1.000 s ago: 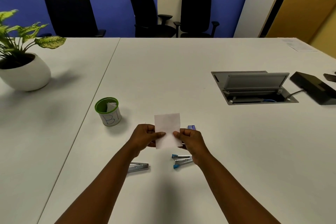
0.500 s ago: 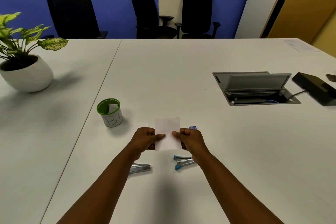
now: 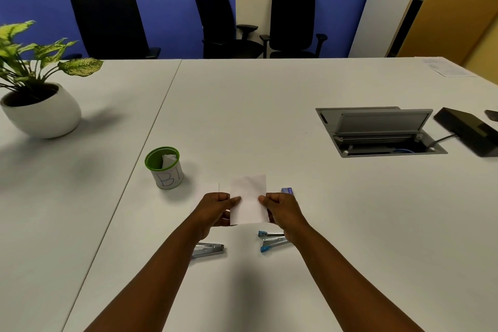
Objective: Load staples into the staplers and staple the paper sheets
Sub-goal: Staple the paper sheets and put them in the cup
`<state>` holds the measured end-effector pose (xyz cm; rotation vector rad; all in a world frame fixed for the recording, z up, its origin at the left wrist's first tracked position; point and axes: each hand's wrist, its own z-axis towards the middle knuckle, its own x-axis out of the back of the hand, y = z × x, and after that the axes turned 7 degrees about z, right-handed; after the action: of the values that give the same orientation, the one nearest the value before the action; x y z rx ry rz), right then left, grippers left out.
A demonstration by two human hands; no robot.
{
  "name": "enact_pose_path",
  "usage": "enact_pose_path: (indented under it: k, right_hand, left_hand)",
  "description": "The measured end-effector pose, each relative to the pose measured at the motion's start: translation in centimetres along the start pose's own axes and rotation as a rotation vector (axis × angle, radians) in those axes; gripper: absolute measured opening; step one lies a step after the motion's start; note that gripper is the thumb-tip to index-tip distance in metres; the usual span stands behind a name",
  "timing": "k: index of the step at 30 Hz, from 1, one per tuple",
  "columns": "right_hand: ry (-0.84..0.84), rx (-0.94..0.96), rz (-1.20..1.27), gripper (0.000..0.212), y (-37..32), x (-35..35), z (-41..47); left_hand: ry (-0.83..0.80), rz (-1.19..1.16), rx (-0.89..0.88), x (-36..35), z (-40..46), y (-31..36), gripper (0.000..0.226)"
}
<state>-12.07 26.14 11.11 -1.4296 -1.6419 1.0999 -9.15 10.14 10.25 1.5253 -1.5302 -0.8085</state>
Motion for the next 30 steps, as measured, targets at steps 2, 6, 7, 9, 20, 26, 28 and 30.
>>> enact_pose_path:
  k: [2, 6, 7, 9, 20, 26, 28, 30]
  right_hand:
    - [-0.019, -0.005, 0.024, 0.013, 0.1, 0.1, 0.1]
    - [-0.03, -0.007, 0.083, 0.017, 0.3, 0.4, 0.6]
    - [-0.024, -0.003, 0.1, 0.014, 0.3, 0.4, 0.7]
    - [-0.014, 0.002, 0.115, 0.005, 0.5, 0.3, 1.0]
    - [-0.265, 0.179, -1.257, 0.058, 5.8, 5.3, 2.6]
    - [-0.237, 0.301, -1.415, 0.048, 9.2, 5.5, 3.0]
    - [-0.22, 0.351, -1.405, 0.037, 9.6, 5.6, 3.0]
    - [-0.21, 0.336, -1.279, 0.033, 9.7, 5.5, 3.0]
  left_hand:
    - [0.007, -0.011, 0.001, 0.0, 0.1, -0.1, 0.016]
    - [0.052, 0.002, -0.011, 0.2, 0.3, -0.2, 0.019]
    - [0.057, 0.002, -0.012, 0.2, 0.4, -0.2, 0.02]
    - [0.057, -0.008, -0.01, 0.3, 0.6, -0.4, 0.024]
    - [0.135, -0.061, 0.008, 0.7, 0.7, -0.7, 0.028]
    - [0.142, -0.073, 0.007, 0.3, 0.6, -0.4, 0.026]
    - [0.144, -0.068, 0.009, 0.3, 0.6, -0.4, 0.024]
    - [0.144, -0.064, 0.012, 0.4, 0.6, -0.4, 0.022]
